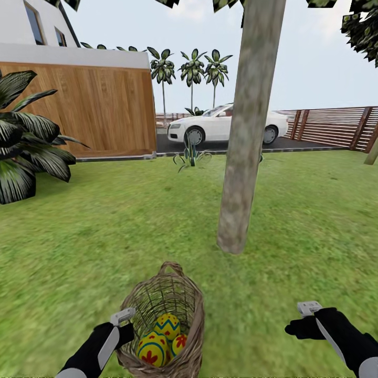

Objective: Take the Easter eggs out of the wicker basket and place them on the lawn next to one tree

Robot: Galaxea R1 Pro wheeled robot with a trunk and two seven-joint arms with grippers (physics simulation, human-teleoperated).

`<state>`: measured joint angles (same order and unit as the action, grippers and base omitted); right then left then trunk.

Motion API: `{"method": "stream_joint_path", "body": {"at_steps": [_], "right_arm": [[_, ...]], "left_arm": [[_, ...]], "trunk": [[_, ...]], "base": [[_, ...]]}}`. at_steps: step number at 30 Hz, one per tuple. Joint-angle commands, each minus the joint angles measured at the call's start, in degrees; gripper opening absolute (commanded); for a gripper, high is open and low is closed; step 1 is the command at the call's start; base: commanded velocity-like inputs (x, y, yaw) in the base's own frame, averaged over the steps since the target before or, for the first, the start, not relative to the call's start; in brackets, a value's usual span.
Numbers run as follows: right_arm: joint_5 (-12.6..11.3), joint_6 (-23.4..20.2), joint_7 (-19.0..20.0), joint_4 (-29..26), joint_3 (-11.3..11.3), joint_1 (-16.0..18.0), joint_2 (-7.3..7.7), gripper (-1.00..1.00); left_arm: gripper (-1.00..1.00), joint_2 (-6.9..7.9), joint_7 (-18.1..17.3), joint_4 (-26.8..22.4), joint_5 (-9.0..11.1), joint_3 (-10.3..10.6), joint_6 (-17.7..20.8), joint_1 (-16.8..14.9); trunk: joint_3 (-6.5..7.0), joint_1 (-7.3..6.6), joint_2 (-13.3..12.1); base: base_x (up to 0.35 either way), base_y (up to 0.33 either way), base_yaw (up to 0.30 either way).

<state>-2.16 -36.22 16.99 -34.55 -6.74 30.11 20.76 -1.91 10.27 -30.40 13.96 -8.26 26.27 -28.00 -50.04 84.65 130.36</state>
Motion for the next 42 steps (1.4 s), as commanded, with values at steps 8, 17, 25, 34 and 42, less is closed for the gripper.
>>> {"method": "stream_joint_path", "body": {"at_steps": [8, 17, 25, 34, 42], "right_arm": [[-0.21, -0.41, -0.02, -0.07, -0.30, 0.03, 0.07, 1.00], [-0.12, -0.43, -0.02, 0.00, -0.38, 0.03, -0.09, 1.00], [-0.12, -0.43, -0.02, 0.01, -0.41, 0.03, -0.11, 1.00], [-0.12, -0.43, -0.02, 0.01, -0.47, 0.03, -0.10, 1.00], [-0.12, -0.43, -0.02, 0.01, -0.45, 0.03, -0.10, 1.00]], "left_arm": [[-1.00, -0.37, 0.21, 0.10, 0.87, -0.26, 0.12, -0.04], [1.00, -0.38, 0.19, 0.16, 0.89, -0.38, -2.77, -0.04], [1.00, -0.38, 0.19, 0.17, 0.89, -0.40, -3.77, -0.04], [1.00, -0.48, 0.19, 0.17, 0.89, -0.40, -4.66, -0.04], [1.00, -0.92, 0.11, 0.17, 0.89, -0.44, -4.91, -0.04]], "trunk": [[-1.14, 1.31, 2.45], [-1.14, 1.31, 2.45], [-1.14, 1.31, 2.45], [-1.14, 1.31, 2.45], [-1.14, 1.31, 2.45]], "base": [[0.000, 0.000, 0.000], [0.000, 0.000, 0.000], [0.000, 0.000, 0.000], [-0.110, 0.000, 0.000], [-0.011, 0.000, 0.000]]}}
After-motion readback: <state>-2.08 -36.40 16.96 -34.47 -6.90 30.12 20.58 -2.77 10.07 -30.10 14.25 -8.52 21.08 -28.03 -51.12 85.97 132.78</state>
